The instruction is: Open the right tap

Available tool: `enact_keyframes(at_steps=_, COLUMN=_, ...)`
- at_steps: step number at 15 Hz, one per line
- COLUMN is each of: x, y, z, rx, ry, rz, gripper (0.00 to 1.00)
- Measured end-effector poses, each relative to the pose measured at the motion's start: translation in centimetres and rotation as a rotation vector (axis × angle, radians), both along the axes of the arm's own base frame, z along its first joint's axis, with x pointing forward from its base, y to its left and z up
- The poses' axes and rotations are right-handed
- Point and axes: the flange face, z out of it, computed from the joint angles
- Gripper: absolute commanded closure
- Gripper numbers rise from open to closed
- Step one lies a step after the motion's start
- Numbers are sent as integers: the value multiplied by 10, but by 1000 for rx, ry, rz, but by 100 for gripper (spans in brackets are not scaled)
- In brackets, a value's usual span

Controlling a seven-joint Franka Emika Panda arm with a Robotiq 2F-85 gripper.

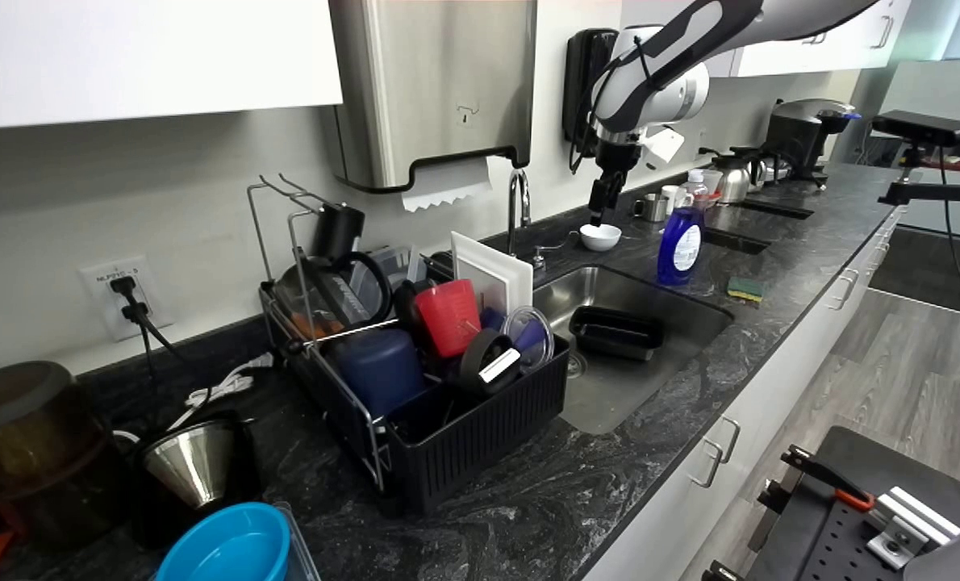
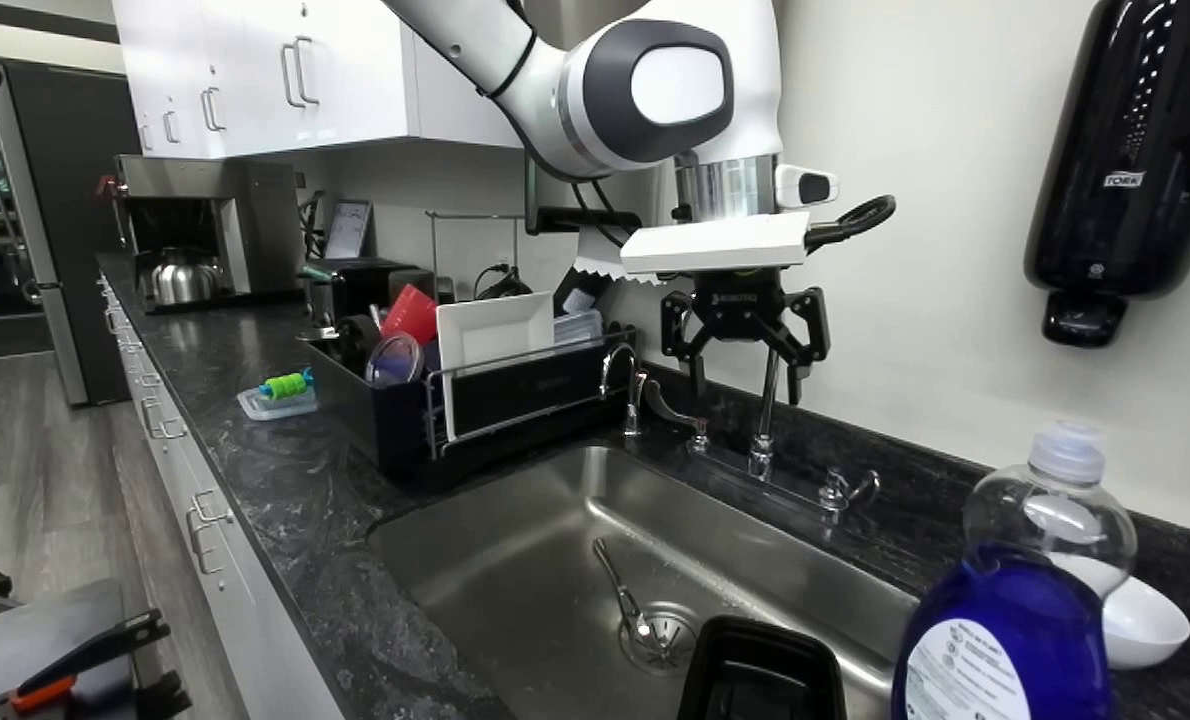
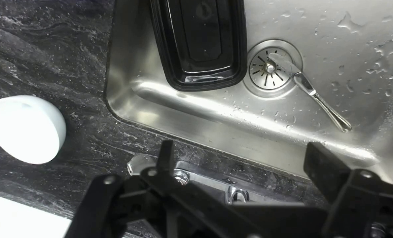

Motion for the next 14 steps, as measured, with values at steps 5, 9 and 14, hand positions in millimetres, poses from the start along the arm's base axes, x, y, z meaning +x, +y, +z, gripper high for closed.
enact_keyframes(at_steps=5, x=2, y=0, z=0, rx=-7, ry=-16, rz=7, gripper=0)
enact_keyframes(at_steps=9, x=18, y=-15, z=-15, rx=-38, ry=-43, rz=55, gripper=0)
enact_keyframes(at_steps=14, x=41, y=-41, z=-32, rx=-76, ry=-60, rz=138, gripper=0)
